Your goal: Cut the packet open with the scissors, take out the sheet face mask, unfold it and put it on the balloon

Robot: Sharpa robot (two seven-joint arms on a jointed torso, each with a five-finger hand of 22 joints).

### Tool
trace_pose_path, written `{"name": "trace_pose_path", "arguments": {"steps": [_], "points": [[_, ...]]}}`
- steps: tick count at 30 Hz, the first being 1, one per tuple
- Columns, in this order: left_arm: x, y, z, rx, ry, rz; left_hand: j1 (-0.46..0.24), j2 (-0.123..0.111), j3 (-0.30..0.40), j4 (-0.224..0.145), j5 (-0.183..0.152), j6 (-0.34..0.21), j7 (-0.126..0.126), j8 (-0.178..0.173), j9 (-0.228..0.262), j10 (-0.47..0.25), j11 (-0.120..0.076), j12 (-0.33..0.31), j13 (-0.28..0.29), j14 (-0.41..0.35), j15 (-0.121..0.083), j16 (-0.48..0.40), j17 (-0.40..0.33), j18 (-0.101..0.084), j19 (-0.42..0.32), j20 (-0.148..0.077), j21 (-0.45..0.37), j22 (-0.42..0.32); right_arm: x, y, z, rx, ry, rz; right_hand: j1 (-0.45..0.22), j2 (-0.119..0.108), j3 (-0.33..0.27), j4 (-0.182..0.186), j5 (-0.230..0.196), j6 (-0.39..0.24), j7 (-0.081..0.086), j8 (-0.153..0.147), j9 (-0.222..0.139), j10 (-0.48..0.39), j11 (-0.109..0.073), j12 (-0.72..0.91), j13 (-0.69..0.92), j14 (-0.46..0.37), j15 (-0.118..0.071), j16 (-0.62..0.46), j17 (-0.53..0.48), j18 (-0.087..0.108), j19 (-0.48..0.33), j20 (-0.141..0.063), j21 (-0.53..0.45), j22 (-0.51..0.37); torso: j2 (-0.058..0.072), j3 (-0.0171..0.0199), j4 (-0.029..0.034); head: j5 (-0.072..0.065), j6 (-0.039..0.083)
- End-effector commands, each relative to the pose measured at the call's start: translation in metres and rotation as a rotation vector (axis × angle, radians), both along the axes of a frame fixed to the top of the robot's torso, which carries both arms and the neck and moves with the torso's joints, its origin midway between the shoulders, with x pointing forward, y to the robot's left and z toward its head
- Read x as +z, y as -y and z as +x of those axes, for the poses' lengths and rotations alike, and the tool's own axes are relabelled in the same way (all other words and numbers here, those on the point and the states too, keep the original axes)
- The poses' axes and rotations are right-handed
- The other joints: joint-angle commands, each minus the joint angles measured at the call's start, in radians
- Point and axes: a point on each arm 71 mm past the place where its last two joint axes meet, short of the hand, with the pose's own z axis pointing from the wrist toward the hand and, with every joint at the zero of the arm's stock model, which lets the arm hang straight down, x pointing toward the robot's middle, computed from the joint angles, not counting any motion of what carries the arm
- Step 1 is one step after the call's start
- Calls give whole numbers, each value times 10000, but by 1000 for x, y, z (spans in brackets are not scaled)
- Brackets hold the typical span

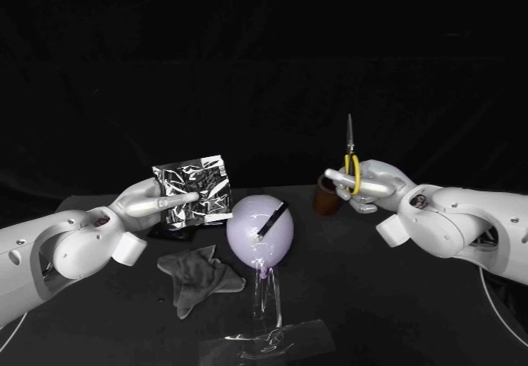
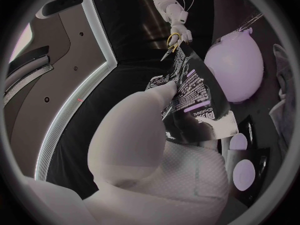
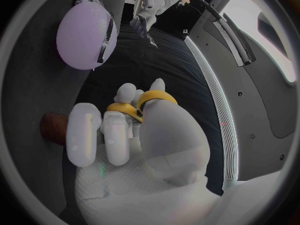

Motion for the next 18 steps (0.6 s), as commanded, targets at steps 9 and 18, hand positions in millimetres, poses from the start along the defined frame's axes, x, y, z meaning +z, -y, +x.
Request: {"name": "trace_pose_path", "arguments": {"steps": [9, 18], "points": [[-18, -42, -21, 1108, -44, 1056, 11, 111, 26, -92, 38, 12, 47, 64, 1136, 42, -8, 26, -8, 26, -73, -28, 24, 180, 38, -45, 47, 4, -5, 7, 7, -308, 299, 36, 1289, 1157, -21, -65, -29, 988, -1027, -19, 2, 1921, -1475, 6807, -35, 1075, -539, 28, 2105, 67, 227, -44, 46, 1914, -184, -89, 91, 1168, -642], [-56, -76, -48, 1514, -868, 2410, 3, 102, 27, -91, 38, 15, 47, 62, 1138, 38, -6, 24, -9, 23, -72, -30, 27, 177, 38, -44, 50, 5, -8, 7, 9, -377, 285, -27, 1289, 1153, -26, -67, -29, 977, -1026, -38, -3, 1917, -1475, 6791, -50, 1077, -539, 30, 2113, 69, 223, -44, 37, 1911, -243, -109, 101, 1727, -1032]]}}
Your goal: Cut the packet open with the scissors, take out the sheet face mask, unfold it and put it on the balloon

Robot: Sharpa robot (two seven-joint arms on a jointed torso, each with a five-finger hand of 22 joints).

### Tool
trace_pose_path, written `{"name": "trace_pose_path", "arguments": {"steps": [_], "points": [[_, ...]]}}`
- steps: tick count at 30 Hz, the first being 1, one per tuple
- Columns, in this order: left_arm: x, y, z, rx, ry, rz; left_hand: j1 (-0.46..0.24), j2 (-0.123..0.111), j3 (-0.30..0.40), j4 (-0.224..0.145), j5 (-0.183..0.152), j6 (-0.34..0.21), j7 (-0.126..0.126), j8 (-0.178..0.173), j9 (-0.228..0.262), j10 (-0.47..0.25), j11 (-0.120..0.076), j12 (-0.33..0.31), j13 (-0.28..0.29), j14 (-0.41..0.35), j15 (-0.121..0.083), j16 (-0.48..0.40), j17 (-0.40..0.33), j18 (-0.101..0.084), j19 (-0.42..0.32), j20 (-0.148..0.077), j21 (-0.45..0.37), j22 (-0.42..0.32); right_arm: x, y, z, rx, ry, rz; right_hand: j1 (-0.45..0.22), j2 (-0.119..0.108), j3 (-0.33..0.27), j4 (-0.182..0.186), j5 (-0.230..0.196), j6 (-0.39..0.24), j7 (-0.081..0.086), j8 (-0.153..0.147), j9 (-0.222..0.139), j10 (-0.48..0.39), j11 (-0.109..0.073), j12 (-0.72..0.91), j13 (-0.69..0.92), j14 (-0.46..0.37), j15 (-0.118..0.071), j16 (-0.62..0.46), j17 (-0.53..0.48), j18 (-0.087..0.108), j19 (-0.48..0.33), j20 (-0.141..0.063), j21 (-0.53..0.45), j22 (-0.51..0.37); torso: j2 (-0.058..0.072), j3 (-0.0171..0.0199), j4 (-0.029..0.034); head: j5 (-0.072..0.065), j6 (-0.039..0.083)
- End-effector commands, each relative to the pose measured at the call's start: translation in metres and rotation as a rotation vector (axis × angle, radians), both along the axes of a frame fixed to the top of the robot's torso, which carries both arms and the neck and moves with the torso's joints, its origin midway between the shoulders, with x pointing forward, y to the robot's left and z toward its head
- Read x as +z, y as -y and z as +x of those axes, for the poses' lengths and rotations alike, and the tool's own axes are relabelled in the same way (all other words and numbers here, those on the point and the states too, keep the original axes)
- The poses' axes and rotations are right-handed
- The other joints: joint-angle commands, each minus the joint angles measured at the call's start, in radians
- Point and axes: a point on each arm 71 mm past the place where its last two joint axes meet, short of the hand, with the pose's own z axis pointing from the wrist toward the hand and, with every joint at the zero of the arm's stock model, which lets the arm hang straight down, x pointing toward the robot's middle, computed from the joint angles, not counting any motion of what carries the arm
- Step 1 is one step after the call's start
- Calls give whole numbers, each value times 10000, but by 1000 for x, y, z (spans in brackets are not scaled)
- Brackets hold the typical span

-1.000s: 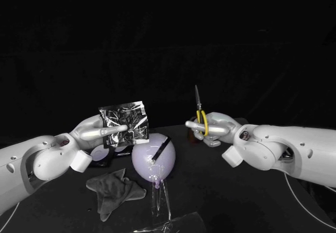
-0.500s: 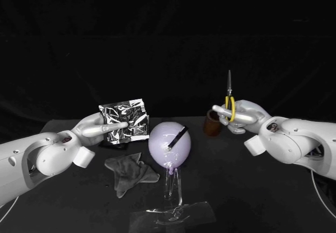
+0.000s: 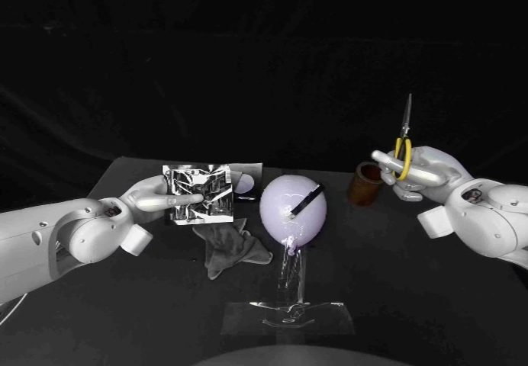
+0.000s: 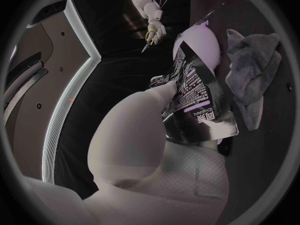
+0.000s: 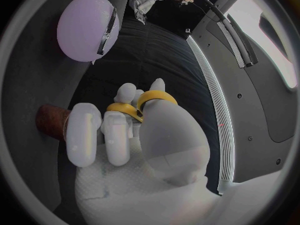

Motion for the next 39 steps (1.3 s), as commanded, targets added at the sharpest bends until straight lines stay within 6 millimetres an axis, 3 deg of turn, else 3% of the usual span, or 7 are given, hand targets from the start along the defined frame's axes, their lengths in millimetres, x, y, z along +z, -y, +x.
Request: {"name": "trace_pose_path", "arguments": {"steps": [1, 12, 14, 20, 31, 36, 39], "points": [[-9, -9, -6, 135, -77, 746, -18, 83, -2, -59, 63, 21, 54, 26, 1139, 37, -7, 26, -6, 22, -71, -32, 17, 124, 37, -44, 51, 6, 1, -1, 0, 38, 192, 55, 1287, 1154, 3, -40, -29, 977, -1026, -5, 17, 1929, -1462, 6789, 0, 1039, -437, 35, 2108, 73, 226, -47, 39, 1910, -18, -10, 8, 264, -164], [-41, -22, -23, 303, -989, 1887, -43, 56, 20, -58, 63, 13, 65, 0, 1144, -12, 7, 11, -15, -13, -57, -57, 28, 114, 11, -40, 52, 5, -1, -1, 0, 36, 207, 1, 1287, 1148, -9, -44, -29, 968, -1024, -22, 16, 1925, -1461, 6774, -11, 1041, -437, 38, 2118, 74, 224, -47, 36, 1909, 8, -18, 14, 464, -293], [-44, -21, -23, 367, -1047, 2073, -43, 56, 22, -58, 63, 13, 66, -1, 1144, -14, 7, 11, -16, -14, -57, -58, 29, 114, 11, -40, 52, 6, -1, -1, 0, 42, 208, -4, 1287, 1148, -9, -44, -29, 968, -1024, -22, 16, 1925, -1461, 6774, -11, 1041, -437, 38, 2118, 74, 224, -47, 36, 1909, 10, -1, -2, 509, -314], [-48, -15, -21, 652, -1137, 2410, -52, 25, 45, -69, 63, -4, 84, -31, 1145, -85, 25, -3, -26, -35, -49, -75, 42, 111, -12, -40, 54, 6, -1, -2, -1, 47, 215, -11, 1287, 1148, -9, -44, -29, 968, -1024, -22, 16, 1925, -1461, 6774, -11, 1041, -437, 38, 2118, 74, 224, -47, 36, 1909, 14, 11, -10, 463, -381], [-51, 0, -18, 1022, -1258, 2568, -149, -160, 40, -125, 64, -357, 342, -447, 1002, -993, 293, -17, -61, -315, 138, -256, 94, 15, -327, 33, 42, 10, -1, -4, -1, 81, 224, 2, 1286, 1145, -19, -46, -29, 965, -1022, -29, 18, 1923, -1459, 6770, -11, 1045, -437, 45, 2140, 75, 221, -47, 29, 1907, 12, 16, -2, 390, -423], [-50, 3, -16, 1247, -1017, 2603, -389, -532, -58, -28, 59, -1050, 720, -1137, 639, -2060, 729, -1, -67, -1481, 641, -850, -79, -289, -1540, 331, -463, -203, -1, -4, -1, 101, 225, 10, 1285, 1139, -27, -47, -29, 961, -1021, -37, 18, 1922, -1458, 6765, -14, 1042, -437, 40, 2123, 77, 218, -47, 23, 1906, 7, 18, 1, 355, -475], [-49, 3, -15, 1333, -808, 2797, -512, -769, -168, -1, 54, -1250, 818, -1288, 518, -2379, 854, 15, -58, -1947, 869, -1019, -153, -422, -2011, 499, -678, -282, -1, -4, -1, 106, 223, 12, 1285, 1128, -42, -52, -30, 951, -1019, -51, 18, 1919, -1457, 6759, -16, 1044, -436, 44, 2134, 76, 219, -47, 28, 1908, 6, 14, 1, 351, -479]]}}
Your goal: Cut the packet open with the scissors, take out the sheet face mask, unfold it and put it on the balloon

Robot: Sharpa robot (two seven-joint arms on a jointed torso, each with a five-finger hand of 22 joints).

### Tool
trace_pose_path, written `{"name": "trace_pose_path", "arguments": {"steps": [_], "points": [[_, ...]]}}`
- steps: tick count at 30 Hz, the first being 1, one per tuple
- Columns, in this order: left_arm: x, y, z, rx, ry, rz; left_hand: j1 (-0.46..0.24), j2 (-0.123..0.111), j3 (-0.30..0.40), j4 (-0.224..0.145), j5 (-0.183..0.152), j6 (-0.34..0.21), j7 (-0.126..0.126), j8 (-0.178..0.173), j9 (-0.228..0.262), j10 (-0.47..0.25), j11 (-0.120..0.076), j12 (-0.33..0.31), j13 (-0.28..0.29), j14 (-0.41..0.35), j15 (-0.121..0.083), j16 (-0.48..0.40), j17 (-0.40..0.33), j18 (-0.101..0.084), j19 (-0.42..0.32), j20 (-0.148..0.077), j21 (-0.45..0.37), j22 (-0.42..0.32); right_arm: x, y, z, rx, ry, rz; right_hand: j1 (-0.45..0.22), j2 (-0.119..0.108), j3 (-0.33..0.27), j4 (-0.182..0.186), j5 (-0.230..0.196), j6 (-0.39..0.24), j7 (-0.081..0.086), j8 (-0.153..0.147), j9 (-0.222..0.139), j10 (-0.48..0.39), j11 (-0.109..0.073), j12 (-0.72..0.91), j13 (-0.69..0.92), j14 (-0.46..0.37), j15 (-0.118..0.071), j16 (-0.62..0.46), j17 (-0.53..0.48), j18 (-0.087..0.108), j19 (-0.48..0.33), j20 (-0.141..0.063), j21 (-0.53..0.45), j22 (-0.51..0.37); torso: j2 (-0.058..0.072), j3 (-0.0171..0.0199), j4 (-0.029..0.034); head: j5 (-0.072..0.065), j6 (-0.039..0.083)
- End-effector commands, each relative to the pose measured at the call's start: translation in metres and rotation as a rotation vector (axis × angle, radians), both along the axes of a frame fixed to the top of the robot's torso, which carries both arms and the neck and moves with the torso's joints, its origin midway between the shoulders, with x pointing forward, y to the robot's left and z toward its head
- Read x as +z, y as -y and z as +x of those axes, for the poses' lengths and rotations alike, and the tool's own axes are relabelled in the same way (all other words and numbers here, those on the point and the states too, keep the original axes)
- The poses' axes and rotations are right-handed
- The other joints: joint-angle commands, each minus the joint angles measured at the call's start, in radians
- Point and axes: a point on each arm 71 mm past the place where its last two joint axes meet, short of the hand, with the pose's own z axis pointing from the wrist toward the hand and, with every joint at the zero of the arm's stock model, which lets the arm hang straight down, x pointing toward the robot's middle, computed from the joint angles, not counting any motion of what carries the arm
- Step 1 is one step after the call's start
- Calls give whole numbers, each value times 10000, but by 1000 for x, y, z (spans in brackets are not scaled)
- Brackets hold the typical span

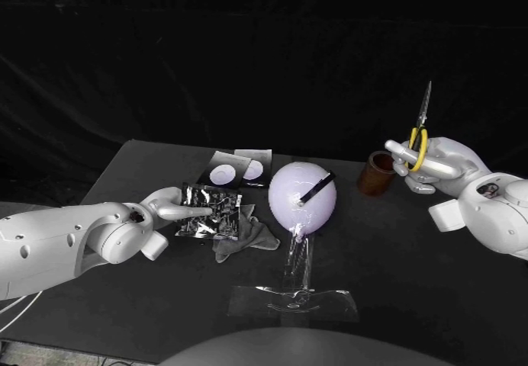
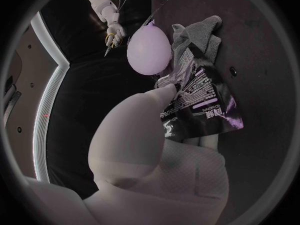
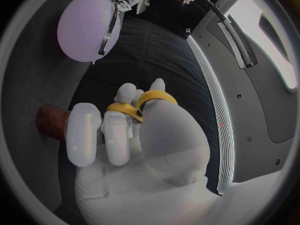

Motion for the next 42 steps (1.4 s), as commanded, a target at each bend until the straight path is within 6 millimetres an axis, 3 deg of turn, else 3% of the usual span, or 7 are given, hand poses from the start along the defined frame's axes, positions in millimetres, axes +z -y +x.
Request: {"name": "trace_pose_path", "arguments": {"steps": [1, 11, 24, 26, 30, 36, 42], "points": [[2, -1, 2, 334, 449, 450, -75, -192, -96, 6, -28, -114, 165, -82, -69, -160, 62, 12, 12, -252, 122, -92, -42, -195, -250, 106, -124, -44, 1, -2, 0, 138, 186, 26, 1270, 1142, -40, -53, -30, 950, -1018, 19, 7, 1919, -1457, 6720, 3, 1043, -447, 44, 2135, 88, 216, -43, 39, 1908, -6, -2, 6, -34, -36], [6, 0, 5, 198, 1321, 1520, -654, -1011, -1081, 350, -13, -1087, 513, -326, -311, -1277, 482, 73, 48, -2035, 688, -346, -221, -446, -1808, 895, -1136, -112, 2, -2, -1, 139, 189, 35, 1271, 1131, -56, -59, -30, 941, -1016, 4, 8, 1916, -1455, 6714, 2, 1042, -446, 43, 2131, 89, 214, -43, 36, 1908, -2, 6, -4, -213, -10], [26, -21, 23, 626, 2762, 1916, 164, -609, -3814, 985, -26, -2124, 675, 12, -340, -2505, 733, 204, 62, -3744, 1055, -106, -241, -741, -4305, 1390, -1973, -162, 2, 0, -1, 101, 189, 27, 1270, 1108, -90, -68, -30, 928, -1012, -13, 14, 1910, -1452, 6699, -4, 1041, -444, 41, 2122, 88, 214, -42, 38, 1910, -3, -3, -2, -285, 27], [30, -24, 29, 567, 2974, 1996, 819, -421, -5038, 1621, -40, -2381, 381, 223, -292, -2961, 876, 284, 112, -4168, 1102, 38, -188, -822, -4773, 1406, -1969, -173, 1, 0, -1, 106, 189, 29, 1270, 1108, -90, -68, -30, 928, -1012, -13, 14, 1910, -1452, 6699, -4, 1041, -444, 41, 2122, 88, 214, -42, 38, 1910, 7, -4, 0, -301, 21], [40, -27, 42, 385, 3385, 2167, 1365, -740, -5780, 2428, -4, -2664, -244, 464, -248, -3488, 837, 408, 104, -4675, 1210, 233, -116, -847, -5142, 1422, -2003, -195, 1, -1, -1, 116, 195, 35, 1273, 1087, -119, -78, -31, 921, -1010, -22, 20, 1908, -1450, 6697, 2, 1044, -442, 47, 2142, 87, 214, -42, 40, 1912, 18, -3, 0, -370, 31], [47, -26, 55, 303, 3758, 2218, 1441, -763, -6006, 2438, -3, -2776, -512, 635, -223, -3739, 713, 558, 122, -5019, 1274, 369, -72, -854, -5424, 1430, -2017, -210, 1, -1, -2, 119, 184, 33, 1278, 1080, -128, -84, -30, 914, -1010, -34, 20, 1898, -1449, 6655, -39, 1041, -441, 41, 2124, 90, 207, -41, 25, 1907, 18, -1, -11, -422, 79], [56, -19, 66, 450, 4267, 1756, 1587, -383, -5757, 2395, -16, -2565, -157, 908, -183, -3674, 477, 841, 173, -5126, 1229, 609, -4, -854, -5538, 1433, -2006, -207, 1, -2, -2, 138, 134, -121, 1281, 1076, -134, -89, -29, 905, -1009, -51, 16, 1895, -1449, 6644, -47, 1043, -441, 45, 2137, 95, 198, -41, 5, 1900, -3, 2, -3, -601, 250]]}}
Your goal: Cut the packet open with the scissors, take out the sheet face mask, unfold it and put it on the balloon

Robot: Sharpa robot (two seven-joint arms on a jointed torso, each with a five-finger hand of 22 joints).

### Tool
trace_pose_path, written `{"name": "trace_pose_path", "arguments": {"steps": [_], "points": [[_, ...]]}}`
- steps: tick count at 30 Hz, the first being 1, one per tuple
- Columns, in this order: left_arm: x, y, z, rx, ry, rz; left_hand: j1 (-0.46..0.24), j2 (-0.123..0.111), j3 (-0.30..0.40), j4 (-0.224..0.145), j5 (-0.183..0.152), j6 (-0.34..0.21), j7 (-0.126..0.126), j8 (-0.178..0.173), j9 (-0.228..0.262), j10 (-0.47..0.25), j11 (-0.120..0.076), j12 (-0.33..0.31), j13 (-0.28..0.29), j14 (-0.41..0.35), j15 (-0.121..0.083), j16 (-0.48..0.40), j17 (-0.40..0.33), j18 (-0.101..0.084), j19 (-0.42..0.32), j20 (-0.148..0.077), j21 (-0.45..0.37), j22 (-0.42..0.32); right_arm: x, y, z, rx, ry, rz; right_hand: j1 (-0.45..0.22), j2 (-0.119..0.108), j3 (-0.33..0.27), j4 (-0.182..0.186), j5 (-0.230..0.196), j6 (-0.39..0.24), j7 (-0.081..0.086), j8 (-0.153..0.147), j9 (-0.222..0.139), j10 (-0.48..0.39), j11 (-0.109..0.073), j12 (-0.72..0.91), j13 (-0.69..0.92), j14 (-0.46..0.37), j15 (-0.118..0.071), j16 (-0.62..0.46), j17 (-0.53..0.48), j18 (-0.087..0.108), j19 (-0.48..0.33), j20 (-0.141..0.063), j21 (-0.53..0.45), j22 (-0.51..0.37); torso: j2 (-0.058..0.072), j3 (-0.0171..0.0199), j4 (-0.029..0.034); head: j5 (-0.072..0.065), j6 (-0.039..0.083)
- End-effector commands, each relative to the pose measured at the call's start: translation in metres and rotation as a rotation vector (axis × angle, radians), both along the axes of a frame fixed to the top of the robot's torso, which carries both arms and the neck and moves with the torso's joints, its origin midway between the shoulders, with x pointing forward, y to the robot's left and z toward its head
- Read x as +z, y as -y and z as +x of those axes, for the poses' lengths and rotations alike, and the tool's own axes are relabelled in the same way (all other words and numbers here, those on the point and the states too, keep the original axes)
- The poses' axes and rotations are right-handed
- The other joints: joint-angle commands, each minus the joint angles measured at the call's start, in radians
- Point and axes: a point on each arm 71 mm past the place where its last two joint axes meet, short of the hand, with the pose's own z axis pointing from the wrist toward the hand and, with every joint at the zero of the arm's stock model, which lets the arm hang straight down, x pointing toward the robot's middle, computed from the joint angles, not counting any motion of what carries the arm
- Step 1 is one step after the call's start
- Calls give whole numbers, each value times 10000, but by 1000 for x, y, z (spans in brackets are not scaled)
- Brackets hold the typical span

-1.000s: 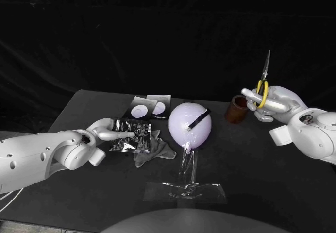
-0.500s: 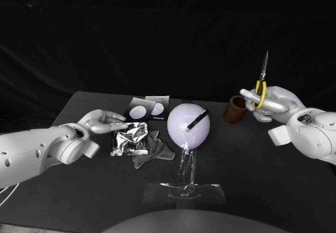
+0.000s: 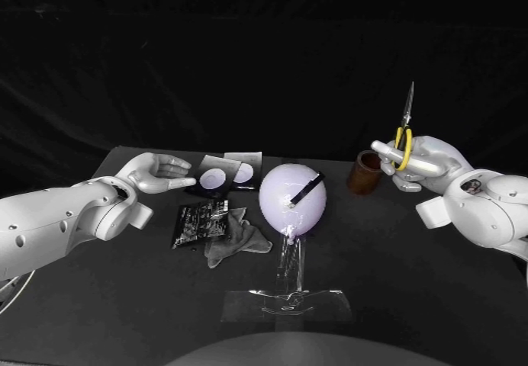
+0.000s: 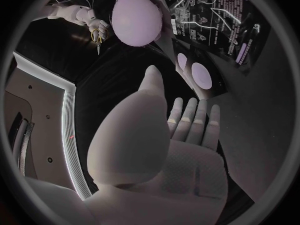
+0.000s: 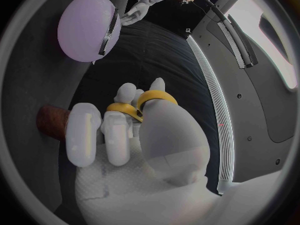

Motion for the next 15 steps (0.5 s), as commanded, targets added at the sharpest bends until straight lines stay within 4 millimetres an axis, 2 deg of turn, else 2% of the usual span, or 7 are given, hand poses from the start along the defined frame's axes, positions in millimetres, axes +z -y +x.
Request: {"name": "trace_pose_path", "arguments": {"steps": [1, 3, 4, 6, 7, 11, 15], "points": [[10, 9, 6, -379, 659, -527, 139, 302, 230, -51, -12, 270, 417, 171, 30, 230, -23, 214, 52, 97, -169, 204, 63, 64, 74, -11, 29, 19, 0, -3, -1, 147, 81, -279, 1247, 1129, -68, -37, -28, 863, -972, 21, 14, 1890, -1448, 6615, -1, 1042, -441, 45, 2135, 157, 203, -45, 12, 1903, -20, 9, 3, -149, 173], [15, 15, 10, -461, 786, -932, 488, 725, 502, -188, 16, 780, 720, 425, 51, 1061, 18, 698, 176, 1357, -488, 955, 307, 379, 2372, -115, 671, 372, -2, -4, -1, 191, 14, -705, 1306, 1150, -69, -85, -27, 853, -974, -1, 21, 1884, -1449, 6602, 0, 1043, -440, 47, 2142, 160, 194, -44, -5, 1899, -40, 12, 3, -340, 339], [18, 18, 12, -532, 852, -1084, 531, 773, 524, -203, 7, 852, 773, 451, 41, 1186, -47, 760, 183, 1585, -571, 1076, 342, 458, 2551, -126, 772, 411, -3, -4, -1, 237, -19, -979, 1375, 1180, -56, -141, -28, 841, -978, -28, 24, 1879, -1448, 6589, 1, 1042, -442, 46, 2138, 166, 182, -44, -29, 1892, -45, 13, -2, -434, 411], [27, 25, 17, -707, 987, -1335, 704, 919, 591, -253, 0, 1340, 695, 609, 14, 1834, -324, 1034, 227, 2924, -941, 1763, 573, 1057, 3790, -393, 1480, 705, -5, -5, 0, 350, -69, -1651, 1680, 1246, 58, -388, -27, 821, -990, -79, 37, 1875, -1459, 6575, 21, 1041, -452, 45, 2136, 169, 175, -49, -37, 1894, -63, 11, -32, -553, 536], [31, 28, 20, -798, 1048, -1446, 755, 1019, 626, -218, -9, 1621, 581, 661, -27, 2145, -414, 1124, 228, 3394, -1113, 1972, 635, 1262, 4259, -458, 1744, 811, -6, -6, 2, 431, -83, -2014, 1680, 1246, 58, -388, -27, 821, -990, -79, 37, 1875, -1459, 6575, 21, 1041, -452, 45, 2136, 169, 175, -49, -37, 1894, -73, 7, -44, -621, 605], [51, 38, 37, -1130, 1209, -1871, 989, 1218, 739, -72, -16, 2198, 389, 547, -286, 2998, -689, 1156, 126, 4066, -1390, 2116, 636, 1320, 4841, -673, 2084, 935, -5, -9, 16, 829, -101, -3782, 1931, 1302, 220, -606, -22, 858, -987, -95, 60, 1881, -1464, 6576, 63, 1046, -452, 56, 2169, 158, 195, -52, 13, 1918, -146, -8, -97, -822, 874], [70, 48, 57, -1380, 1337, -2100, 1076, 1304, 810, -43, -19, 2691, 136, 471, -445, 3712, -935, 1060, 9, 4454, -1588, 2113, 616, 1330, 5161, -892, 2288, 1011, 2, -10, 47, 731, 46, -5562, 1933, 1305, 225, -607, -23, 874, -987, -73, 68, 1878, -1463, 6561, 50, 1053, -452, 67, 2205, 140, 228, -52, 93, 1946, -213, 0, -135, -974, 1096]]}}
